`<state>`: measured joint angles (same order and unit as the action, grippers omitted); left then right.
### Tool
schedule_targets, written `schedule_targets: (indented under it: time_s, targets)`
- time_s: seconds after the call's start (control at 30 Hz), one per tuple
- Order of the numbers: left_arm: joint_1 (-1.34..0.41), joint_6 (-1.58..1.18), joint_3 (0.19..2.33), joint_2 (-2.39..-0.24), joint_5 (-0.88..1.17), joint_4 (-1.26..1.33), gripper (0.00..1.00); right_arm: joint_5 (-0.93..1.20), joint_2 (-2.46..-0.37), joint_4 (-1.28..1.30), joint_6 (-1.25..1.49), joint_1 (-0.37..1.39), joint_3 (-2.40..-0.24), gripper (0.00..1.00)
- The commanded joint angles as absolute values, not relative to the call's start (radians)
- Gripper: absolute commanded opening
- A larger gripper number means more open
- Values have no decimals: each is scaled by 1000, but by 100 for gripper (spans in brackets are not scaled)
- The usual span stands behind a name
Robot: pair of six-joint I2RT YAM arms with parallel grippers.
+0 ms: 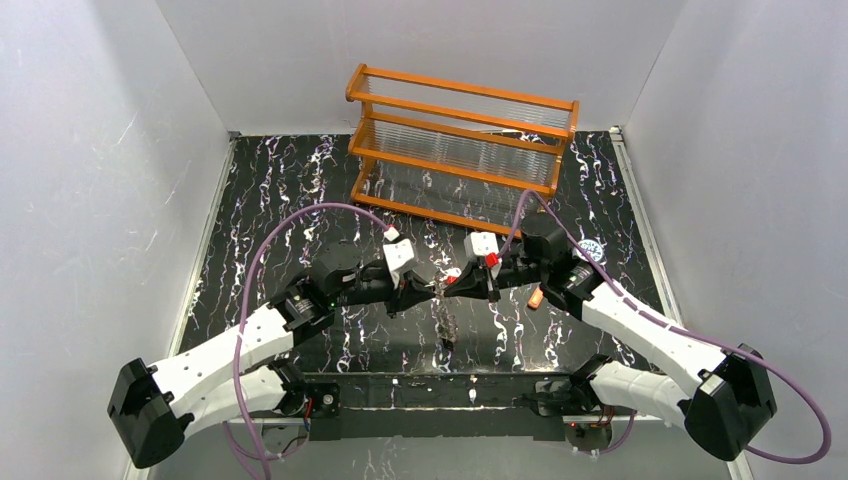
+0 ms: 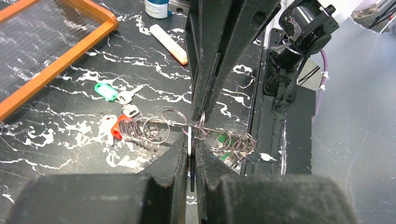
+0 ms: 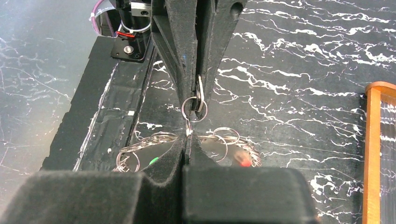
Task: Remove the keys from the keyring
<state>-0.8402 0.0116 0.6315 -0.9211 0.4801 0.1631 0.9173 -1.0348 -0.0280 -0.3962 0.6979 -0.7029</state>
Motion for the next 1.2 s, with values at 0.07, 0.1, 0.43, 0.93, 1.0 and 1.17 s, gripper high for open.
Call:
schedule_targets:
  time_s: [0.07,0.1,0.43,0.93,1.0,1.17]
  targets:
    - [-834,-57,722,-946,399,119,0,920,-1049,65,-433,715,-756,1]
    - [-834,-61,733,-952,387,105,0,917,-1048,65,-434,718,-756,1]
    - [-833,-113,795,-983,312,37,0,871,-1069,134,-485,775,-795,1]
    - [-833,-106,869,-1011,293,-57,0,767,-1095,214,-569,896,-840,1]
    - [-833,-86,883,-1004,257,-88,0,754,-1095,218,-575,908,-840,1]
    - [-833,-10,924,-1021,239,-164,0,725,-1100,231,-596,935,-846,1]
